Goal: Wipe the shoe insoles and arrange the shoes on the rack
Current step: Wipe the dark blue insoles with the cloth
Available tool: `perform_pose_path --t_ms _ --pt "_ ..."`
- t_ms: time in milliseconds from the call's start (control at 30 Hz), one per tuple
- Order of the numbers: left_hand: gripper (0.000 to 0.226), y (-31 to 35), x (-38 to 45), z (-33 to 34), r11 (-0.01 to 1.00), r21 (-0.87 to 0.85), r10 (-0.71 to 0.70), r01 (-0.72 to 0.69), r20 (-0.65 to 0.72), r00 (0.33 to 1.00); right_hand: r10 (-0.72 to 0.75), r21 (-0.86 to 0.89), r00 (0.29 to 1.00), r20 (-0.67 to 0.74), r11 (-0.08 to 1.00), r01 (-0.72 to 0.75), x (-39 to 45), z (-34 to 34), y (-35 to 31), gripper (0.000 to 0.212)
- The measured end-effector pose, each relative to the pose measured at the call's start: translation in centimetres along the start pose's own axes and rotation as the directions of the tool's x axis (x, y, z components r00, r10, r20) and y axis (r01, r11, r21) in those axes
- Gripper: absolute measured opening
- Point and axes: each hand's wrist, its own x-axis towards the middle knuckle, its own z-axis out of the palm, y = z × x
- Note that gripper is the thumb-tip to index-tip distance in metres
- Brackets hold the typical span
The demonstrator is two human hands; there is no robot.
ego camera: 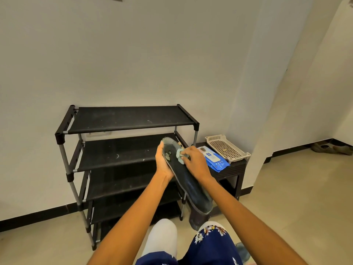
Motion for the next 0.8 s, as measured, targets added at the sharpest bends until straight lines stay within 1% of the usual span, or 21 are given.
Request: perform_pose_path --t_ms 100,133,167,233,267,333,400,433,467,500,567,600,633,667,733,767,800 --pt "0.055 -1.9 -1.6 -0.2 0.999 0.025 -0.026 0.025 0.051 0.998 0.12 -0.003 0.987 -0.11 0.993 -0.121 1.4 0.0 -0.2 0.021" --pt "0.055 -2.6 -2.2 -0.1 0.998 0.032 -0.05 0.048 0.056 0.997 0.141 -0.017 0.981 -0.13 0.989 -0.144 1.5 0.2 -0.2 0.022" --pt "0.057 -3.2 -2.5 -0.2 0.998 0.036 -0.062 0.06 0.055 0.997 0.131 -0.054 0.982 -0.134 0.989 -0.139 1.4 0.5 -0.3 0.022" --pt "0.059 -3.7 -2.5 -0.2 0.998 0.042 -0.042 0.041 0.02 0.999 0.041 -0.176 0.994 -0.103 0.983 -0.059 0.6 1.0 -0.7 0.021" --pt "0.059 -3.6 -2.4 -0.3 0.999 0.043 -0.02 0.02 0.001 1.0 -0.006 -0.207 0.997 -0.077 0.978 -0.01 -0.1 1.3 -0.9 0.019" --pt "0.059 -3.1 -1.8 -1.3 1.0 0.008 0.007 -0.007 -0.029 1.0 -0.096 -0.156 0.995 -0.006 0.983 0.094 -1.8 1.8 -1.4 0.016" --pt "0.059 -2.3 -1.4 -2.1 1.0 -0.006 0.013 -0.013 -0.059 0.998 -0.213 -0.125 0.972 0.103 0.966 0.225 -3.6 1.4 -1.8 0.016" --pt "0.06 -2.1 -1.2 -2.3 1.0 -0.02 0.008 -0.009 -0.058 0.998 -0.261 -0.155 0.956 0.135 0.947 0.28 -3.7 1.1 -1.5 0.016" --pt "0.062 -2.2 -1.1 -2.1 1.0 -0.028 -0.004 0.003 -0.045 0.999 -0.26 -0.185 0.957 0.131 0.942 0.281 -3.3 0.7 -1.0 0.016" --pt "0.064 -2.3 -1.1 -1.8 1.0 -0.026 -0.013 0.012 -0.03 0.999 -0.217 -0.216 0.973 0.083 0.949 0.23 -2.6 0.1 -0.5 0.015" --pt "0.064 -2.6 -1.5 -0.6 0.999 -0.007 -0.033 0.033 -0.005 0.999 -0.055 -0.247 0.997 -0.056 0.968 0.04 -1.3 -0.5 0.3 0.016" --pt "0.062 -2.6 -1.4 -0.3 0.999 -0.01 -0.035 0.035 -0.001 0.999 -0.024 -0.261 0.994 -0.103 0.965 -0.003 -1.0 -0.4 0.2 0.017" --pt "0.061 -2.5 -1.3 -0.1 0.999 -0.018 -0.032 0.032 -0.009 0.999 -0.037 -0.261 0.994 -0.107 0.965 0.007 -1.0 -0.1 -0.3 0.017" --pt "0.061 -2.2 -1.1 -0.2 1.0 -0.014 -0.026 0.025 -0.013 1.0 -0.075 -0.224 0.994 -0.074 0.973 0.057 -1.4 0.3 -0.9 0.016" --pt "0.066 -1.6 -0.7 -0.9 1.0 -0.025 -0.013 0.013 -0.009 1.0 -0.186 -0.095 0.981 0.063 0.977 0.191 -2.9 0.5 -2.0 0.015" --pt "0.067 -1.5 -0.6 -1.3 0.999 -0.026 -0.019 0.019 -0.014 1.0 -0.216 -0.068 0.966 0.14 0.972 0.227 -3.2 0.1 -2.1 0.015" --pt "0.066 -1.6 -0.7 -1.5 0.999 -0.029 -0.03 0.029 -0.008 1.0 -0.209 -0.076 0.96 0.185 0.971 0.226 -2.8 -0.4 -1.8 0.016"
